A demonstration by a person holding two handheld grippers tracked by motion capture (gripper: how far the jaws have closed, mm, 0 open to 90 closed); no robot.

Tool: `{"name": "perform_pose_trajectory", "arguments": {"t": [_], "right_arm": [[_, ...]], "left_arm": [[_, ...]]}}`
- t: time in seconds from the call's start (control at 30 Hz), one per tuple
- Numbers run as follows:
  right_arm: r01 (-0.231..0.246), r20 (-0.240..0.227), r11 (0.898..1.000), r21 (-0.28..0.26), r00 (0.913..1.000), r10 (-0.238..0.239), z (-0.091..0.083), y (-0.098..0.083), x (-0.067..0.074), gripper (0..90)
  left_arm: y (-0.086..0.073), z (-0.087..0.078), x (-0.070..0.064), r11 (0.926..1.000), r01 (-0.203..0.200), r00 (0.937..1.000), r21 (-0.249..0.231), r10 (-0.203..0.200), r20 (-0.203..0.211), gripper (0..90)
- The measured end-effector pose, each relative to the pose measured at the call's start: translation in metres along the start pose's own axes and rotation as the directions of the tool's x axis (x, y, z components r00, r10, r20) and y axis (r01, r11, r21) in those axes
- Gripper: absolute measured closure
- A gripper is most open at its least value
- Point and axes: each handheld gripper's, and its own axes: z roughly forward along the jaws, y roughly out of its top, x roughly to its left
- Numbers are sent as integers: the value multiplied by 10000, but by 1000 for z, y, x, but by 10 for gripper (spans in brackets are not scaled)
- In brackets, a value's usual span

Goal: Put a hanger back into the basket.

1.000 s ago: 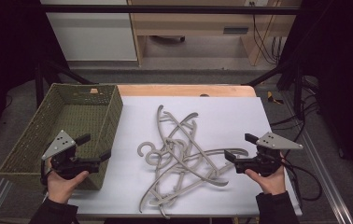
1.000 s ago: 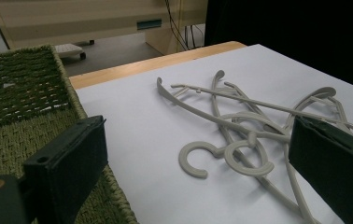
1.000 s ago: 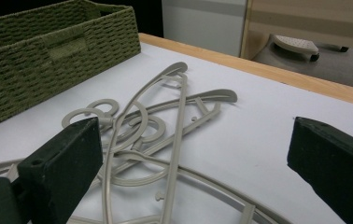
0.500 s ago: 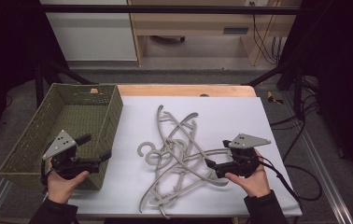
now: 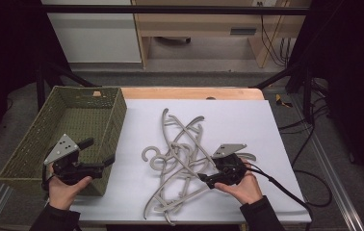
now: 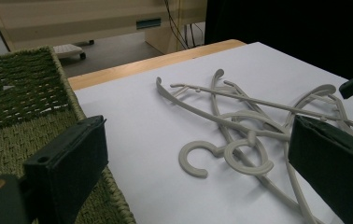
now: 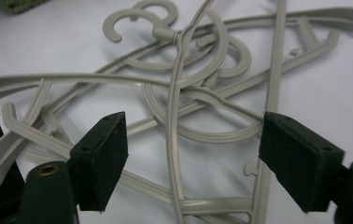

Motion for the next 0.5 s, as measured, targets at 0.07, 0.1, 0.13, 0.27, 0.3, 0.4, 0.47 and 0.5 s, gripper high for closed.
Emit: {"name": "perform_pose_trajectory", "arguments": {"t": [0.07,0.1,0.13,0.27,0.3,0.4,0.47,0.5], "right_arm": [[107,-90,9991,422,9999,-103,9,-1,2,321],[102,-157,9984,555,9998,-94,12,-1,3,340],[126,-199,9972,736,9997,-111,15,-2,3,363],[155,-356,9928,1190,9993,-113,25,-4,5,447],[244,-418,9912,1299,9989,-191,27,-5,5,468],[267,-422,9877,1539,9989,-204,31,-6,5,499],[379,-537,9826,1818,9981,-286,37,-7,4,546],[387,-545,9814,1880,9981,-289,39,-7,4,558]], "left_arm": [[0,0,0,10000,-16,10000,-12,16,-2,44],[0,-1,0,10000,-15,10000,-26,15,-2,44],[1,-1,0,10000,-27,10000,-29,27,-1,45],[1,-1,0,10000,-34,10000,-15,34,-4,46],[1,-1,0,10000,-34,10000,-15,34,-4,46],[1,0,-1,10000,-58,10000,-4,58,2,46],[0,0,-1,10000,-72,10000,4,72,-3,46],[0,0,-1,10000,-73,10000,15,73,0,47]]}}
